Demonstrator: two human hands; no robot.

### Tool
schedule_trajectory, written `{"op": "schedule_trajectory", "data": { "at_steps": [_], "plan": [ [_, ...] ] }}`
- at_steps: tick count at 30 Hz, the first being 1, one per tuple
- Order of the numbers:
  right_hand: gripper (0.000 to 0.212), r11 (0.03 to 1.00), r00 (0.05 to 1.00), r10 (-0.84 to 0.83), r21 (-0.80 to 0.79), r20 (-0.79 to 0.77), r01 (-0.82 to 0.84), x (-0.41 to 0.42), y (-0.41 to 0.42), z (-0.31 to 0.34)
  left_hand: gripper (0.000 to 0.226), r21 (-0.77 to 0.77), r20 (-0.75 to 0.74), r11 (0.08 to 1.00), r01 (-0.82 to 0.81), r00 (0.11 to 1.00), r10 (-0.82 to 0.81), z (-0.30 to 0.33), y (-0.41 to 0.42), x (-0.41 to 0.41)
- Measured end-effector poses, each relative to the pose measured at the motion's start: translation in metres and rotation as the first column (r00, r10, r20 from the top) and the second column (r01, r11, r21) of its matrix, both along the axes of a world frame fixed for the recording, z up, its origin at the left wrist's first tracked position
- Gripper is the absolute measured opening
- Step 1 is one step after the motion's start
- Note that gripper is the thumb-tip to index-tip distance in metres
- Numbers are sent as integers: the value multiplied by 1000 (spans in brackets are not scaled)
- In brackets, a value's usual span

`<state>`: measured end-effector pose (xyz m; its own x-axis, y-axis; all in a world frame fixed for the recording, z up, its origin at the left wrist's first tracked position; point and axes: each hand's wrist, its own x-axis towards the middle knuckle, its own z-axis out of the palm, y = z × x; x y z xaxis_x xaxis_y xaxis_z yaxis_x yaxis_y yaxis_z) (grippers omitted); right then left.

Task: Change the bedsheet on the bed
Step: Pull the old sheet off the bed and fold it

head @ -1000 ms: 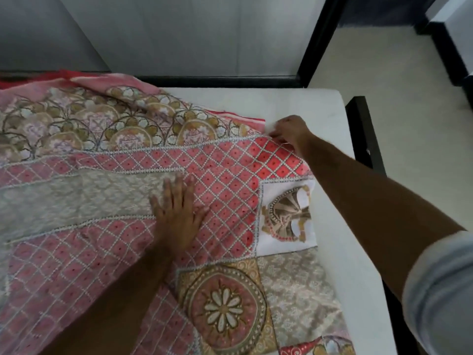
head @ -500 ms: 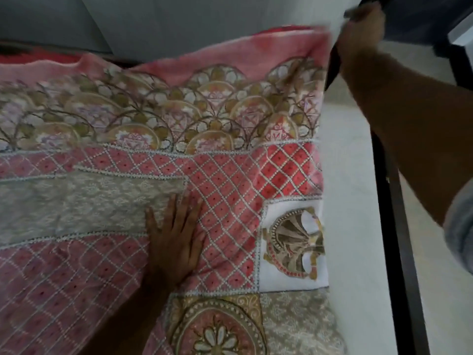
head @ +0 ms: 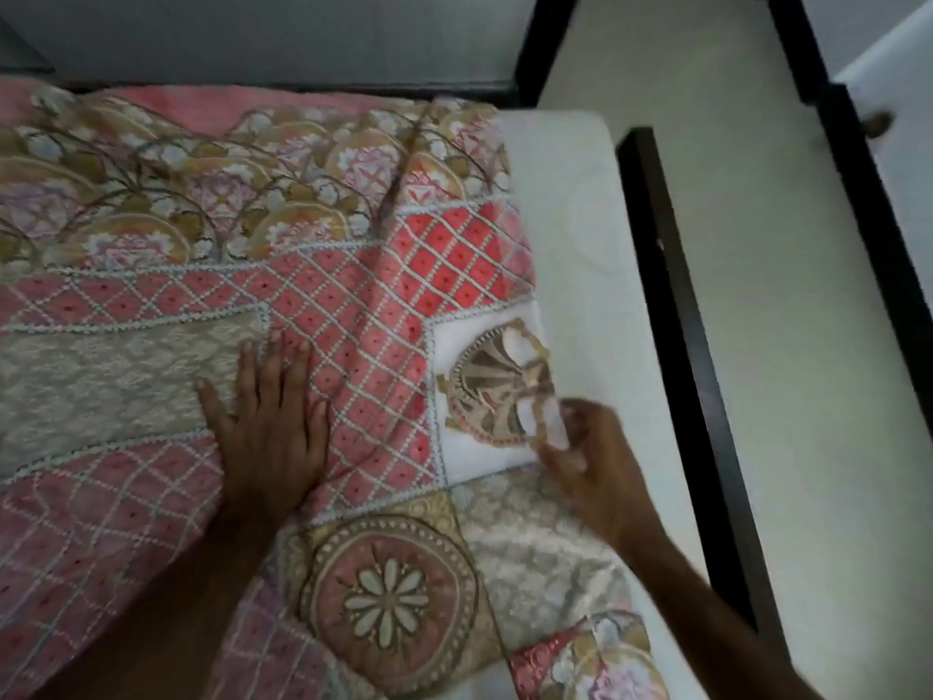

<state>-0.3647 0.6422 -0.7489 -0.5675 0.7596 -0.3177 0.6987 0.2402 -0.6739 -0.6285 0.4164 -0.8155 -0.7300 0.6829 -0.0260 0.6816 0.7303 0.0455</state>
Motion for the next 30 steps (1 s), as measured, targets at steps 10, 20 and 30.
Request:
{"op": "schedule_trajectory", "data": {
  "at_steps": [10,20,30],
  "plan": [
    [72,764,911,348,-631,222,-139,117,-67,33,63,-138,184,990,-9,982,35,30,15,-3],
    [34,987,958,-61,-127,280,100,243,-82,22,67,44,308,951,306,901,-304,58,6,147],
    [54,866,965,140,-500,222,-11,307,-134,20,72,-129,313,649,750,651,-691,50,-71,273]
  ]
}}
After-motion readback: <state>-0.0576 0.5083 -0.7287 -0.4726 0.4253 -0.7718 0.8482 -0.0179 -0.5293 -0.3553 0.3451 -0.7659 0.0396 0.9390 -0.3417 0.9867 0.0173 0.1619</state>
